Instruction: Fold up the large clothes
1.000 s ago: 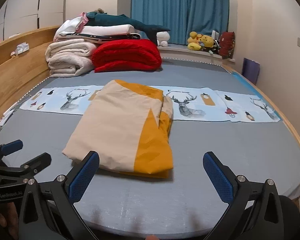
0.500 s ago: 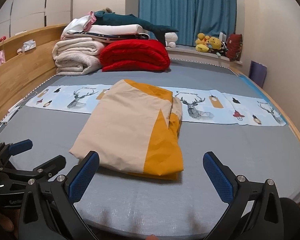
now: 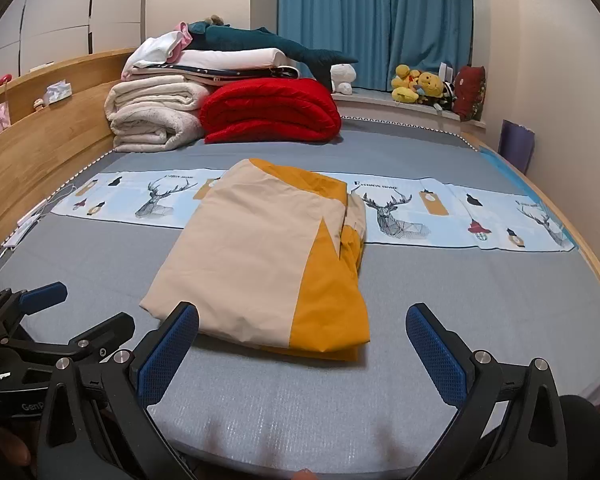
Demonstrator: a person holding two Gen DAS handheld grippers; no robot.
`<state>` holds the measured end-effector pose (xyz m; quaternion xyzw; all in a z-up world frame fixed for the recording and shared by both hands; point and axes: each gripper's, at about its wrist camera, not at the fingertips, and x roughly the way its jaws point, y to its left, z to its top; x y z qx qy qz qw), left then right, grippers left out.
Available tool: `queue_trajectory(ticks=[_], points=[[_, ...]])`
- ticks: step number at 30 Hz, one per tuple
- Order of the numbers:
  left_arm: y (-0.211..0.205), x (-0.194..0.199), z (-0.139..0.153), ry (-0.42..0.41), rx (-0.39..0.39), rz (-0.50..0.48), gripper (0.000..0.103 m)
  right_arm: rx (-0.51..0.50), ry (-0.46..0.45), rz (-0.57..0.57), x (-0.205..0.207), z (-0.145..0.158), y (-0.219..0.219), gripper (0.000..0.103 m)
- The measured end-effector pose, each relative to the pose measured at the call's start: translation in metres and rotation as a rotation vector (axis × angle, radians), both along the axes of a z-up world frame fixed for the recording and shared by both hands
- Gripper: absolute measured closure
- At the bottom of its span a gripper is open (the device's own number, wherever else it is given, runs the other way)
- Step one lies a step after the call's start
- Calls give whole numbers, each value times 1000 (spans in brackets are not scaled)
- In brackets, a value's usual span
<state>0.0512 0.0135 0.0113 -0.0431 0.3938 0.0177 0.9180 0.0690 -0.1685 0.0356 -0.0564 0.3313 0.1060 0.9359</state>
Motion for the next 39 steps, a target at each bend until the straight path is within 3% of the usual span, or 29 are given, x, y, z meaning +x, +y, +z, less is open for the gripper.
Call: queue_trajectory(ticks=[39], points=[[-1, 0, 0, 5, -20, 8, 1, -2, 3, 1, 1, 0, 0, 0]])
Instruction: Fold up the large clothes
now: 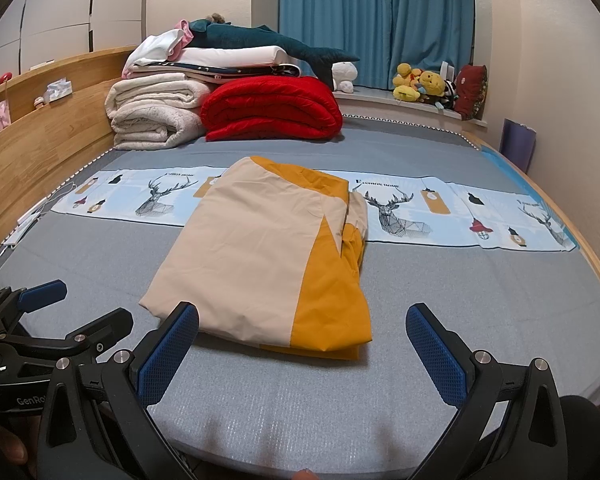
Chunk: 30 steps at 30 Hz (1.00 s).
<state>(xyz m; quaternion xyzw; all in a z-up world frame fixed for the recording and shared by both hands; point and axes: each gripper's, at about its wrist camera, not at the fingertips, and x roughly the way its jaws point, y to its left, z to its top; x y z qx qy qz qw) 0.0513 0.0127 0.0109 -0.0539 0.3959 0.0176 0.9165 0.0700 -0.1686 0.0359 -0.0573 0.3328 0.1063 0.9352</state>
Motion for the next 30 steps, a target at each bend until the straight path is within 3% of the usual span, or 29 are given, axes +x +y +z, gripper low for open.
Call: queue_trajectory(ticks=[30], points=[[-2, 1, -3, 6, -5, 5, 1, 2, 4, 2, 1, 1, -1, 0]])
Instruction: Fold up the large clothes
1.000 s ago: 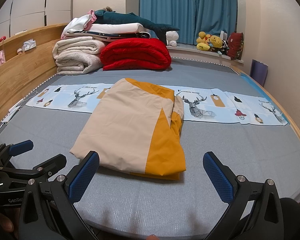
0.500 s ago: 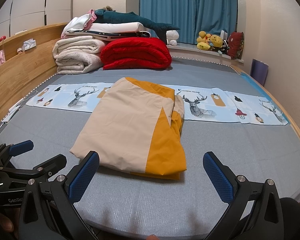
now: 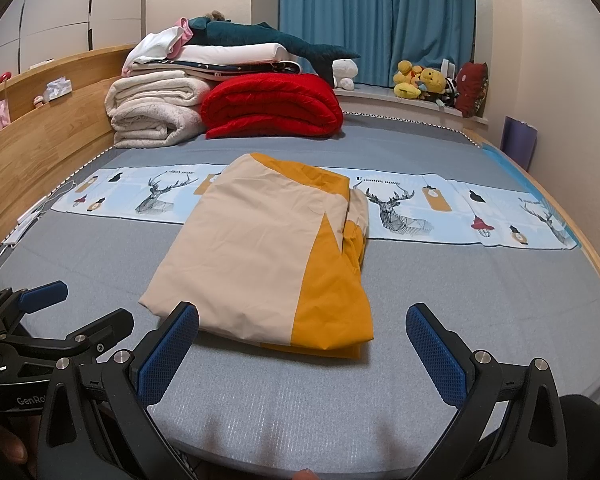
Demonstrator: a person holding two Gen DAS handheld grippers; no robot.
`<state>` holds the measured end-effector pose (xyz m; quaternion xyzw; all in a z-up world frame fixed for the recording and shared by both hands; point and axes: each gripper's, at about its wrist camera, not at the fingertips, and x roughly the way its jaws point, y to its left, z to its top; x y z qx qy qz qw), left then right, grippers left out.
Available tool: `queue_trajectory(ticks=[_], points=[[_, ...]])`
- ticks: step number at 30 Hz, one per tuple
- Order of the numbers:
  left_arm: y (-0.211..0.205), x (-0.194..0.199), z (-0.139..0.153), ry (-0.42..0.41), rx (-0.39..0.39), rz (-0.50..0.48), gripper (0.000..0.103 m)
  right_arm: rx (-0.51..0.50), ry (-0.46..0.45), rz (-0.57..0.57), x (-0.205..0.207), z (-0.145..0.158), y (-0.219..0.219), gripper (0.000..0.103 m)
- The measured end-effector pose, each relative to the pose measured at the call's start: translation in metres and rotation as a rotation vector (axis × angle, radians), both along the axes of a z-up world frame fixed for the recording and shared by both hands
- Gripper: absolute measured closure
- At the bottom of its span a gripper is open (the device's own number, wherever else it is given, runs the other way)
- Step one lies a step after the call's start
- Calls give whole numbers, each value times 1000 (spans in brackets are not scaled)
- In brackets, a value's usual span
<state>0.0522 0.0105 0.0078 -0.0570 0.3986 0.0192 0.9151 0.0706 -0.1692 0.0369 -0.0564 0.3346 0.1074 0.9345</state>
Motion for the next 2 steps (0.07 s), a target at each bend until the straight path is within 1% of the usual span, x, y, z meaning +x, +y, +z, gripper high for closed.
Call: queue_trajectory(ticks=[2], points=[[0, 0, 0, 0, 0, 0, 1, -1, -1, 0, 0, 0, 0, 0]])
